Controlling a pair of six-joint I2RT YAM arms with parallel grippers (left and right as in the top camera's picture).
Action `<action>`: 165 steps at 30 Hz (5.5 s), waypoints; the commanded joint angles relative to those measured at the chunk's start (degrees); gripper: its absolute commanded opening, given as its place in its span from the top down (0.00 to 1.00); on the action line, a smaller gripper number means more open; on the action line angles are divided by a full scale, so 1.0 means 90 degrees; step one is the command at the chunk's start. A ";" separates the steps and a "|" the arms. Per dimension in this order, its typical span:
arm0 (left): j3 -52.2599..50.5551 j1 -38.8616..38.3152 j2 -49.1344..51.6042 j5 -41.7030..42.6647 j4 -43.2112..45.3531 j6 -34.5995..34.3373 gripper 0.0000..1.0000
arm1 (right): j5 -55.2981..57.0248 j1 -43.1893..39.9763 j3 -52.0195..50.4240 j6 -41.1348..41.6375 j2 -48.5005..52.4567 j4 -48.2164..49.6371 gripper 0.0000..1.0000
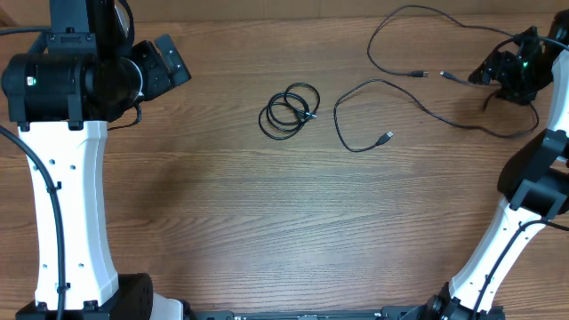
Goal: Untangle cables
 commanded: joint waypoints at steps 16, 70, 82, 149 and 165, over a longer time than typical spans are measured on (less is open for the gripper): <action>-0.0029 -0.0012 0.0041 -0.0005 0.0007 -0.0063 0.00 | 0.0746 0.2834 0.0085 -0.0100 -0.0146 -0.0809 0.33; -0.0029 -0.0012 0.0041 -0.0408 -0.0022 -0.0015 0.00 | 0.2351 0.4940 -0.1829 0.0644 0.0070 0.0316 0.78; -0.0029 -0.0012 0.0041 -0.0413 -0.0012 -0.0015 0.01 | 0.2368 0.4940 -0.1989 0.0646 0.0068 0.0049 0.96; -0.0029 -0.0012 0.0041 -0.0333 -0.0112 -0.0017 0.00 | -0.1343 0.4527 -0.0036 0.0738 -0.0588 0.0282 0.00; -0.0029 -0.0012 0.0041 -0.0333 -0.0117 -0.0019 0.00 | -0.0466 0.4760 -0.0039 0.0741 -0.0585 0.0838 0.00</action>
